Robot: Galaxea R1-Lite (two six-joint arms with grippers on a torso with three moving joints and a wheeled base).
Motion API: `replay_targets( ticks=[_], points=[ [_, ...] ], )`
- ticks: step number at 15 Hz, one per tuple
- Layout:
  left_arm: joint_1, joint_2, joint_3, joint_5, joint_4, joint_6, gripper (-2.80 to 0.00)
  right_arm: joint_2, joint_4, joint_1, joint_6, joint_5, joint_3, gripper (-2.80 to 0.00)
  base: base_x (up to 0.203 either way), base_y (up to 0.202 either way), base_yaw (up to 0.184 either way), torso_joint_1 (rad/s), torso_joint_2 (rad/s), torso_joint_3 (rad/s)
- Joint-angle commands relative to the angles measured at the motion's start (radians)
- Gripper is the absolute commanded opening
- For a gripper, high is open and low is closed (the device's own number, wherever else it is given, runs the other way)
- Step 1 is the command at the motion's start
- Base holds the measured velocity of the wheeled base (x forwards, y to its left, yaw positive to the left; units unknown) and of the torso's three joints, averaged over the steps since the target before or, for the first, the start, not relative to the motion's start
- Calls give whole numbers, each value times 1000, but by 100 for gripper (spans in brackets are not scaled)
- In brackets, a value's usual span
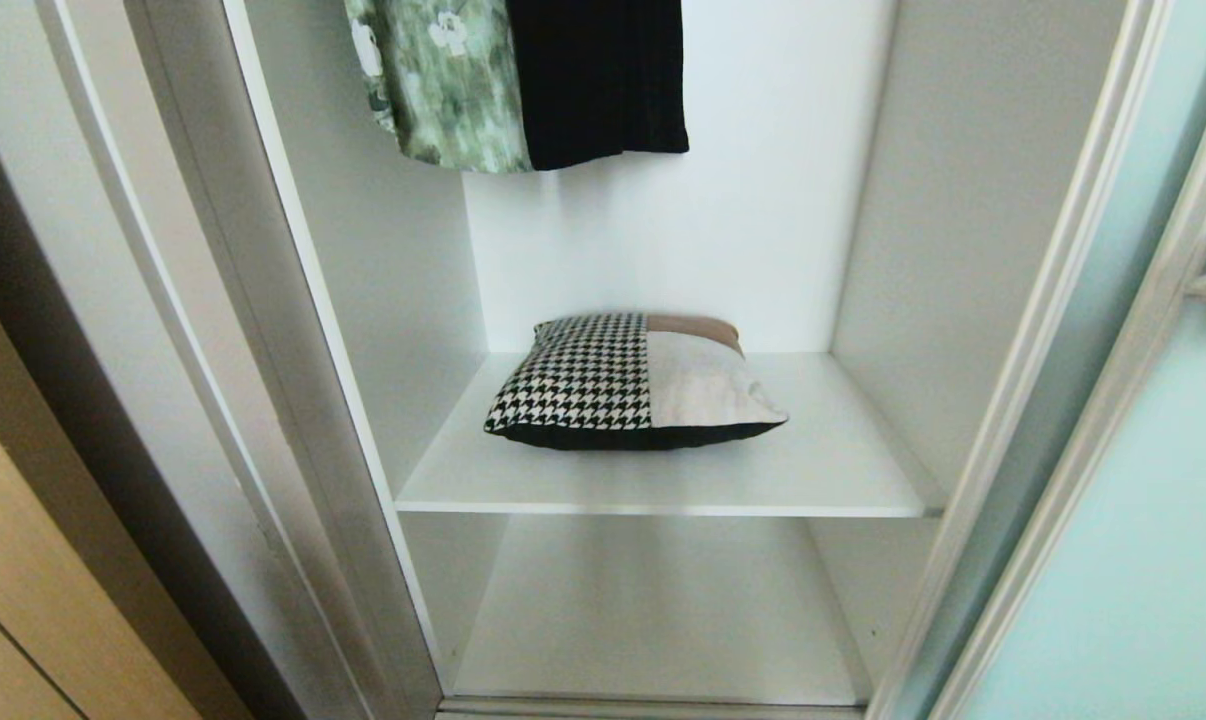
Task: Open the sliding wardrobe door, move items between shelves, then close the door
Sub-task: Close the door
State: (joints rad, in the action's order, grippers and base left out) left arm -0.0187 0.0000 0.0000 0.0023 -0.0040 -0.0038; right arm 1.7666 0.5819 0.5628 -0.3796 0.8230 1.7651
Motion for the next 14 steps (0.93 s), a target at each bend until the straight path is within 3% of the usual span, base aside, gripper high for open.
replay_targets(
  ticks=[1, 10, 14],
  points=[
    [0, 2, 0, 1, -1, -1, -280, 18, -1, 9, -2, 2, 7, -280, 0, 0, 0, 0, 0, 0],
    [0, 2, 0, 1, -1, -1, -280, 20, -11, 30, -1, 5, 5, -280, 0, 0, 0, 0, 0, 0],
    [0, 2, 0, 1, -1, -1, -280, -53, -8, 42, 7, 22, -70, -280, 0, 0, 0, 0, 0, 0]
  ],
)
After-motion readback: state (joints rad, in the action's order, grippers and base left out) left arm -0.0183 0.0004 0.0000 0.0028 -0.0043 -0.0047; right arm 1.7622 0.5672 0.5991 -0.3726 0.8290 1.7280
